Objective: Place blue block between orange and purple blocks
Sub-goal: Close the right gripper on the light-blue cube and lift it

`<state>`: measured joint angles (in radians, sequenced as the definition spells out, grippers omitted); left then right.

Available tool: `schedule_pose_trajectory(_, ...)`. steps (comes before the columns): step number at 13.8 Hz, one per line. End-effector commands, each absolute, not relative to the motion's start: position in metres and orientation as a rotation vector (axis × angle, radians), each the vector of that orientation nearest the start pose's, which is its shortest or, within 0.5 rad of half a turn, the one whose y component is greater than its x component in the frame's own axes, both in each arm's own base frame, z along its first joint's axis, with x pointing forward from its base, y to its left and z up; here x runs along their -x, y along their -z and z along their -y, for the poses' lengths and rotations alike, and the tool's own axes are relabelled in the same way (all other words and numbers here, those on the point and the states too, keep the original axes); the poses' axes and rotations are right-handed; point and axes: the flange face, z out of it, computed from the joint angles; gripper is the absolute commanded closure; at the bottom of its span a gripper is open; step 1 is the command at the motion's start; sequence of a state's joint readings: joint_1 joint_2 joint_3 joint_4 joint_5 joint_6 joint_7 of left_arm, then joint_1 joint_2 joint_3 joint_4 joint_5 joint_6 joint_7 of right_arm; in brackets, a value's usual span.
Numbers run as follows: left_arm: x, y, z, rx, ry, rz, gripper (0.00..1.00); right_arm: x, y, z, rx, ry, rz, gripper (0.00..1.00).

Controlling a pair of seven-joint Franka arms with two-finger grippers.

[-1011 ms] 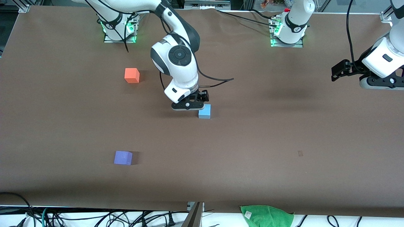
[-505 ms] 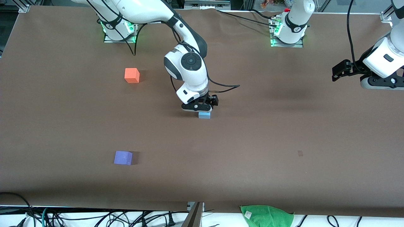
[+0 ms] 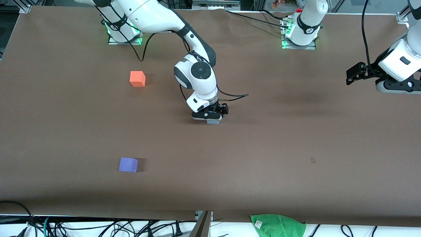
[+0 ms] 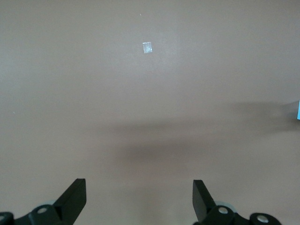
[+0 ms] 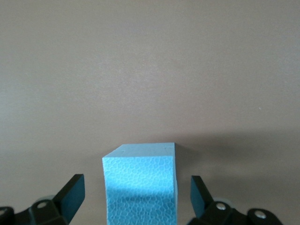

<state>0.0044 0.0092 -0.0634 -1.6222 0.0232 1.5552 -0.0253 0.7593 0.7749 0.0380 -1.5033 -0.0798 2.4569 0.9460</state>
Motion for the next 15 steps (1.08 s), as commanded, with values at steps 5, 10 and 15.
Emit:
schedule_pose_trajectory(5,-0.546,-0.599,0.026,3.1,-0.112,-0.065,0.0,-0.513,-0.205,-0.526,3.003,0.266,-0.141,0.0)
schedule_pose_trajectory(10,-0.546,-0.599,0.026,3.1,-0.112,-0.065,0.0,-0.516,-0.198,-0.522,3.028,0.307,-0.101,0.39)
schedule_pose_trajectory(15,-0.546,-0.599,0.026,3.1,-0.112,-0.065,0.0,-0.518,-0.208,-0.523,3.021,0.328,-0.091,0.83)
